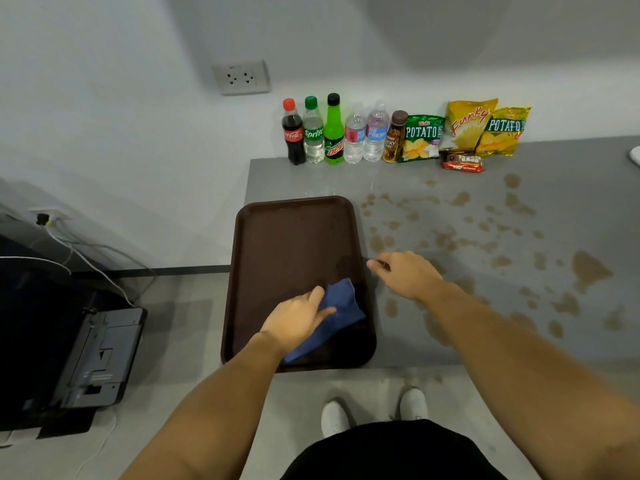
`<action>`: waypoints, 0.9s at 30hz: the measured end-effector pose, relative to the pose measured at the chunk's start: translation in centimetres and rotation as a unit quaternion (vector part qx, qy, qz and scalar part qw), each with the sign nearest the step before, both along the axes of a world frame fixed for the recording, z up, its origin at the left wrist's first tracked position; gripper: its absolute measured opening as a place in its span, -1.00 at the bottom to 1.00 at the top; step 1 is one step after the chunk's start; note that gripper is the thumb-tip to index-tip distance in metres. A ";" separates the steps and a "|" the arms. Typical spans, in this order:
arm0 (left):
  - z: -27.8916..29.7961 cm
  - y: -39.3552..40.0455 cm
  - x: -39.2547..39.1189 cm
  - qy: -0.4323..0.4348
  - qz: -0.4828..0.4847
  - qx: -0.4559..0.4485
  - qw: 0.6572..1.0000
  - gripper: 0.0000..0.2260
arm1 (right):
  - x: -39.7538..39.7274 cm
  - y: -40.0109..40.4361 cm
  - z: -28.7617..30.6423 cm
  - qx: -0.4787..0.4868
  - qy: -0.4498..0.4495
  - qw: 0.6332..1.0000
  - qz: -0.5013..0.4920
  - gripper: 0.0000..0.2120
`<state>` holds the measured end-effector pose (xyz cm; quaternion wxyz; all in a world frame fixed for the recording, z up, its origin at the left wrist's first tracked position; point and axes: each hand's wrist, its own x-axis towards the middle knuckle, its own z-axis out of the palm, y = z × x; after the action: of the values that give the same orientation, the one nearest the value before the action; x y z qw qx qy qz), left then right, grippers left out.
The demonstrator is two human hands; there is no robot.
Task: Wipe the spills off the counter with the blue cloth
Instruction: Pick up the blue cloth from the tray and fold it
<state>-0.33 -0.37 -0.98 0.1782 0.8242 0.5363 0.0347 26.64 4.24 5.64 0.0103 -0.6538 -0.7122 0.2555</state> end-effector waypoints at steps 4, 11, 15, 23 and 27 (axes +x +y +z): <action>2.5 1.7 1.1 -0.134 0.136 -0.024 0.981 -0.77 | -1.7 -0.3 0.1 -0.049 0.024 0.998 -0.026 -0.36; 6.1 3.6 5.8 -0.367 0.244 -0.038 0.897 -0.72 | -6.1 -0.5 0.9 -0.128 0.261 0.944 -0.153 -0.12; 6.7 4.0 8.7 -0.432 0.298 -0.098 0.846 -0.68 | -6.8 -0.3 0.3 -0.060 0.380 0.891 -0.243 -0.48; 5.7 4.8 9.6 -0.313 0.223 -0.154 0.910 -0.63 | -4.0 -1.7 -1.1 0.073 0.291 0.910 -0.286 -0.65; 4.1 4.8 9.1 -0.296 0.195 -0.190 0.915 -0.56 | -1.8 -2.7 -2.1 0.060 0.245 0.920 -0.301 -0.65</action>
<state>8.78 4.44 3.13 0.4722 0.6057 0.6056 0.2084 24.85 1.52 3.50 0.2999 -0.7526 -0.4707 0.3494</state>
